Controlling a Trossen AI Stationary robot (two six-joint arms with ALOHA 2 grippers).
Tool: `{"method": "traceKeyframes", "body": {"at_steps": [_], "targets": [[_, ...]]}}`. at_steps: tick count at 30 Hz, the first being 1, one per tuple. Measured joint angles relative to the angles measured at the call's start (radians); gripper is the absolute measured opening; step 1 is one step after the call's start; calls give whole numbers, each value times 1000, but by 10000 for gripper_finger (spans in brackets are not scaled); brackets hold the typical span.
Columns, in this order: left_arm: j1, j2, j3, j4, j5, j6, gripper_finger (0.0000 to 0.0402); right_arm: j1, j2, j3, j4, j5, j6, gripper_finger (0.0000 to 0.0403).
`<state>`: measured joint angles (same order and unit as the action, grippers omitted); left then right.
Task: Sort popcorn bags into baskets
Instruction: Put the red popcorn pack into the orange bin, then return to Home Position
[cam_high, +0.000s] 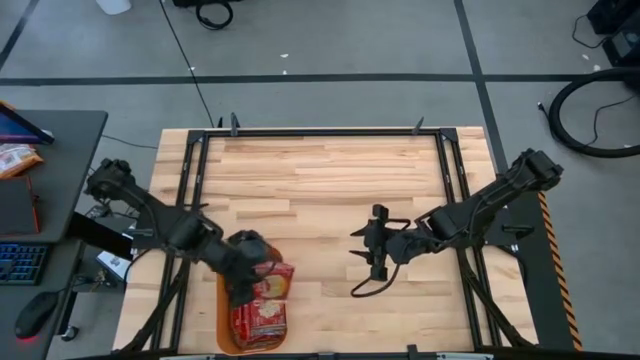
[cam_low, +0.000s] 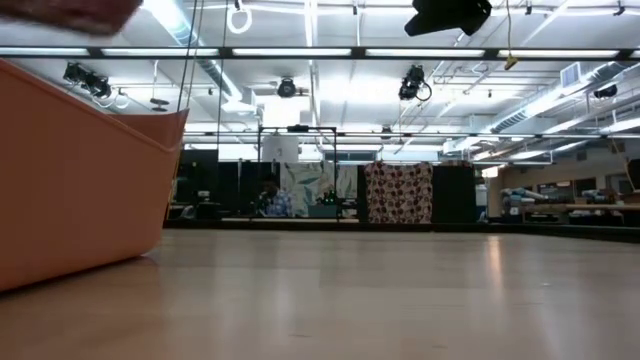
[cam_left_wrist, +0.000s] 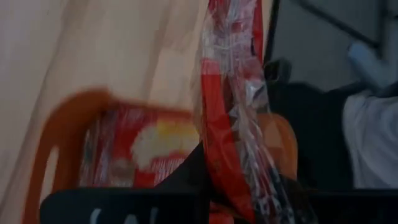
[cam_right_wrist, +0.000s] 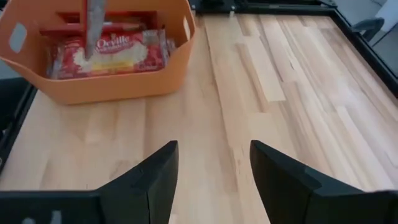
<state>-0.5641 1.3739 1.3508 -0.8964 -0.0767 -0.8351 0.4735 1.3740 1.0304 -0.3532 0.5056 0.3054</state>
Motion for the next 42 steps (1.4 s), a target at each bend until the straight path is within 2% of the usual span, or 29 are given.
{"method": "traceKeyframes", "body": {"at_steps": [2, 5, 12, 17, 23, 26, 31, 36, 39, 42], "targets": [[-35, 0, -10, -31, -25, -52, 37, 1, 9, 0, 12, 3, -13, 204], [-67, -2, -61, 9, -33, -103, 37, 1, 15, 0, 1, 9, -40, 204], [-115, -47, -266, 216, -17, -225, 37, -33, 14, 0, -10, 37, -85, 203], [-126, -127, -410, 375, -18, -314, 36, -71, 14, 0, -22, 36, -104, 203], [-152, -212, -534, 369, -4, -465, 37, -100, 14, 0, -49, 27, -106, 201], [-154, -233, -541, 328, -4, -478, 50, -104, 14, 0, -48, 24, -102, 201], [-154, -237, -535, 301, 6, -441, 103, -102, 14, 0, -47, 20, -99, 198], [-139, -237, -481, 159, -2, -426, 154, -102, 14, 0, -51, 16, -88, 197], [-139, -238, -415, 68, -48, -387, 166, -102, 14, 0, -82, 16, -52, 196], [-142, -239, -355, 40, -167, -299, 167, -110, -4, 0, -168, 32, 36, 193]]}}
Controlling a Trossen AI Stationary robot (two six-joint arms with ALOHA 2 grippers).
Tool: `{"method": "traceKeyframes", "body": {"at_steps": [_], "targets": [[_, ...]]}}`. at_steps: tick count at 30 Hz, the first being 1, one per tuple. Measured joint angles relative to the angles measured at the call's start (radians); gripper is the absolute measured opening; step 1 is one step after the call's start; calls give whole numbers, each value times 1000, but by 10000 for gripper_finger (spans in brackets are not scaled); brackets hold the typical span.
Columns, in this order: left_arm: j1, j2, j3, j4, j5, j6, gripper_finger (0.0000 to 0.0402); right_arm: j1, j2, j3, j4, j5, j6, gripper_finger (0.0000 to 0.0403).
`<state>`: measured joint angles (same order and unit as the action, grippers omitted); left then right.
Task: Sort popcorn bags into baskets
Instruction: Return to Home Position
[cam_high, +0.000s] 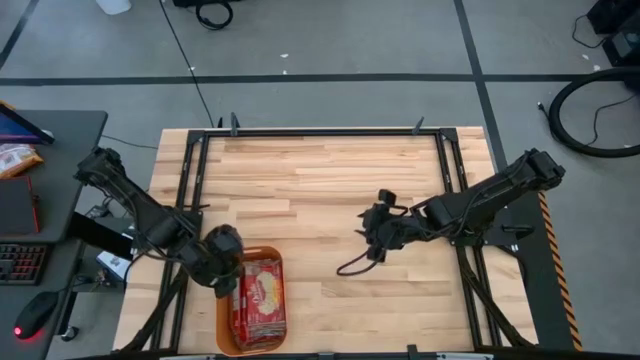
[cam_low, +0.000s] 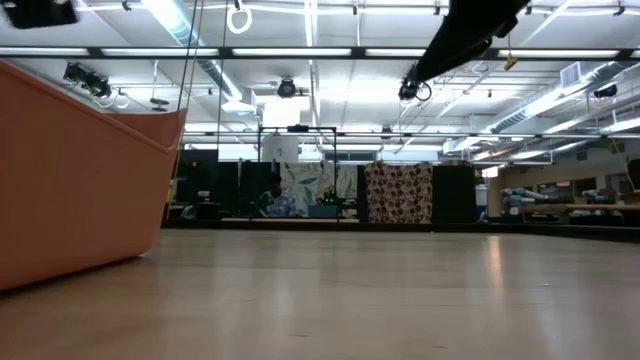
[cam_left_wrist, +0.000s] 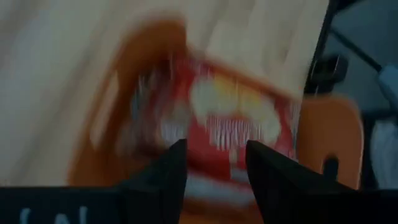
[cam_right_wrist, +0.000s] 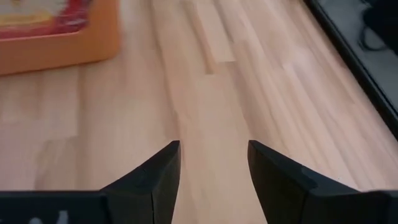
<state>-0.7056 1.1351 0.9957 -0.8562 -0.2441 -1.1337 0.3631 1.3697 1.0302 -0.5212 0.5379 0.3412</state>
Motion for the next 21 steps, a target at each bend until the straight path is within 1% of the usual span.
{"method": "traceKeyframes", "body": {"at_steps": [2, 4, 7, 9, 12, 15, 17, 21], "targets": [[-5, 0, 20, 1, -94, 71, 164, -8, -23, -1, -40, 17, 24, 188], [-1, -2, 22, -2, -160, 130, 158, -14, -55, -23, -34, 34, 21, 182], [23, -24, -11, -6, -192, 203, 142, -22, -119, -82, 10, 41, 18, 171], [41, -56, -38, -3, -208, 226, 129, -31, -170, -133, 27, 35, 23, 166], [72, -129, -72, 25, -244, 279, 110, -40, -252, -208, 54, 33, 44, 162], [93, -220, -120, 59, -304, 333, 93, -46, -343, -287, 127, 30, 48, 162], [105, -276, -165, 96, -347, 362, 82, -51, -406, -341, 179, 30, 36, 162], [128, -390, -273, 209, -381, 421, 61, -74, -532, -438, 259, 25, 18, 161]]}}
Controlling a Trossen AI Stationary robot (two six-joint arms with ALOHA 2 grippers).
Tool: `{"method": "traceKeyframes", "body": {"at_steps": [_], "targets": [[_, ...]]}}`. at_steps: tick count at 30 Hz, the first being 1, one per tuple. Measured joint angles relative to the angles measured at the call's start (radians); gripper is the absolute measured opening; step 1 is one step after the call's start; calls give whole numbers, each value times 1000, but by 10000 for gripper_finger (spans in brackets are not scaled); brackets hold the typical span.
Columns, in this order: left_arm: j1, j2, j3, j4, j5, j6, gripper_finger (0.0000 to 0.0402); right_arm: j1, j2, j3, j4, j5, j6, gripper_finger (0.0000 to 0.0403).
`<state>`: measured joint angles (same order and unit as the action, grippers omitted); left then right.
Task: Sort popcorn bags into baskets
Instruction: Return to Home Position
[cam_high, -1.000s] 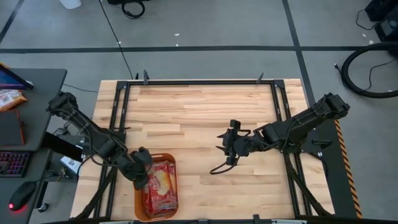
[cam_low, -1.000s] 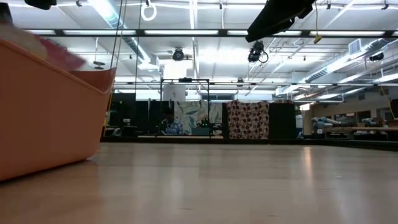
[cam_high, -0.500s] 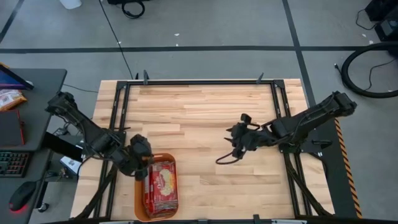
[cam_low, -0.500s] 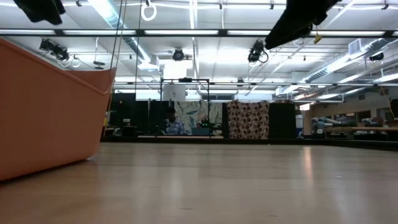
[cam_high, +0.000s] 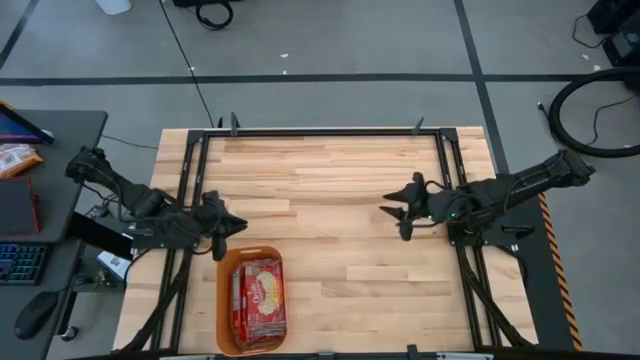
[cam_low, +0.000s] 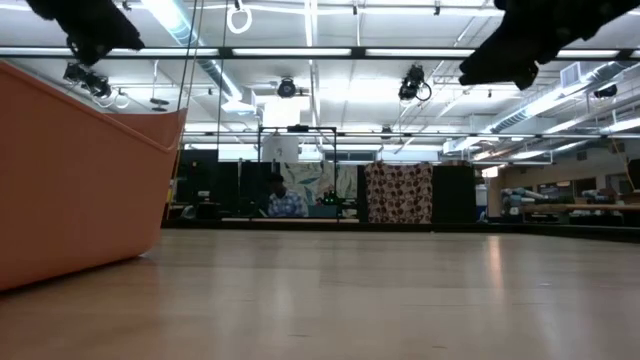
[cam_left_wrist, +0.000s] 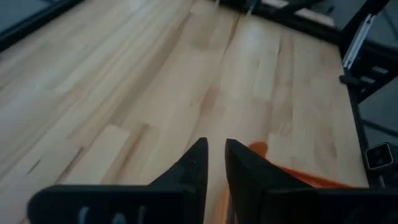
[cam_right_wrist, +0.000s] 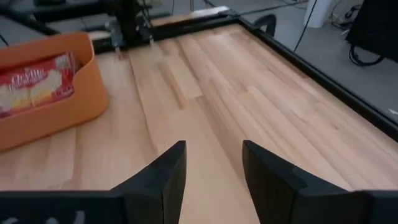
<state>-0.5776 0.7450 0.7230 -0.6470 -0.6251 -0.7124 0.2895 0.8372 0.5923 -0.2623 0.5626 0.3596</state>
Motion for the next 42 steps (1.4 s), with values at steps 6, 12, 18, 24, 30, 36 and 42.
{"method": "traceKeyframes", "body": {"at_steps": [6, 12, 18, 24, 30, 36, 42], "targets": [[36, -152, -160, 133, -5, 85, 31, -49, -172, -93, 6, -14, 4, 161], [69, -306, -290, 221, -11, 141, 8, -93, -311, -147, 6, -53, 4, 160], [96, -460, -396, 260, -33, 199, 8, -131, -410, -163, -47, -59, -2, 160], [105, -593, -469, 302, -27, 268, 9, -156, -515, -163, -94, -75, -39, 160], [105, -682, -524, 400, -30, 423, 10, -192, -616, -183, -70, -64, -101, 160], [105, -705, -605, 570, -48, 596, 10, -248, -709, -278, 11, -58, -159, 160], [106, -708, -669, 621, -63, 674, 10, -305, -790, -343, 39, -16, -158, 160]]}}
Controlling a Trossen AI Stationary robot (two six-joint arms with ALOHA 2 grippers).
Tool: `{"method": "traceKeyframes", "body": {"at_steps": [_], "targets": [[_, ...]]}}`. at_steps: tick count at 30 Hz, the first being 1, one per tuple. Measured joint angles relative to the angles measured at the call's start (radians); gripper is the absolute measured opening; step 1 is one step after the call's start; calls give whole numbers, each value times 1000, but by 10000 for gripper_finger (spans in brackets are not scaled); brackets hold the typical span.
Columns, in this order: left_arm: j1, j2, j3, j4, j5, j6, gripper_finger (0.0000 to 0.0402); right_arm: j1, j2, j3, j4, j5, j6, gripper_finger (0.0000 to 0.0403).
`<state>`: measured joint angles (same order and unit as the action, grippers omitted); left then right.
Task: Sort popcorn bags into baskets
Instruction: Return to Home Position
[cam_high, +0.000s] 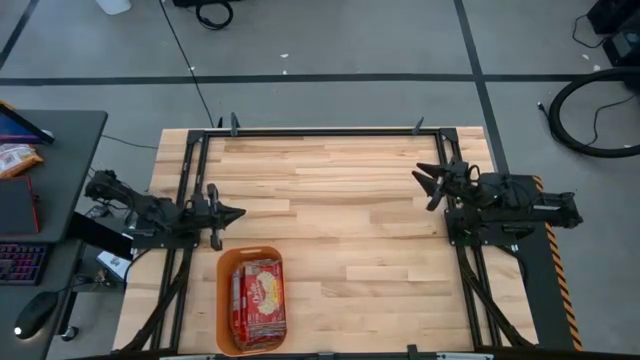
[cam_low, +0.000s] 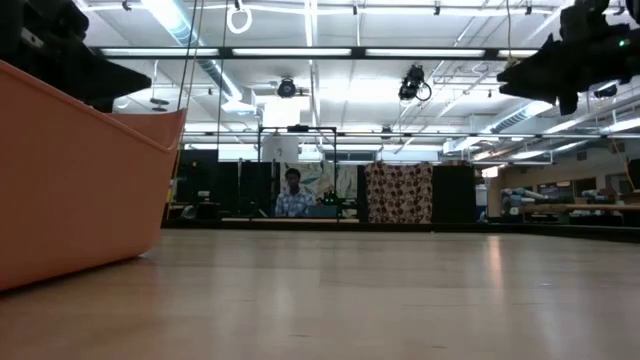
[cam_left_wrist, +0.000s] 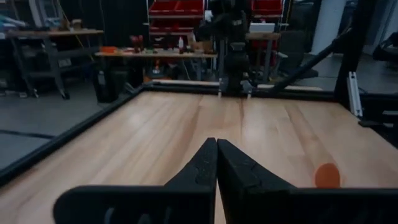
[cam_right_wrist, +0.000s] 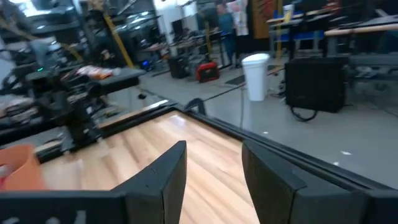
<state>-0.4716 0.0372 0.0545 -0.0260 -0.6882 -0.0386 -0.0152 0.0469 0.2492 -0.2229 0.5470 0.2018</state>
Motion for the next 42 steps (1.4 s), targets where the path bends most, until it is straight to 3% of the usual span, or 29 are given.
{"method": "traceKeyframes", "body": {"at_steps": [3, 10, 14, 22, 42], "targets": [[18, 1, -29, 69, 5, 22, 10, -21, -38, -41, 31, 21, 6, 160], [87, 6, -45, 129, 155, 110, 11, -52, -41, -133, 119, 76, 35, 160], [114, 6, -45, 134, 148, 100, 11, -59, -41, -154, 125, 138, 128, 160], [117, 8, -45, 131, 148, -79, 11, -59, -41, -168, 124, 103, 113, 160], [117, 8, -45, 133, 147, -80, 11, -59, -41, -168, 124, 80, 110, 160]]}}
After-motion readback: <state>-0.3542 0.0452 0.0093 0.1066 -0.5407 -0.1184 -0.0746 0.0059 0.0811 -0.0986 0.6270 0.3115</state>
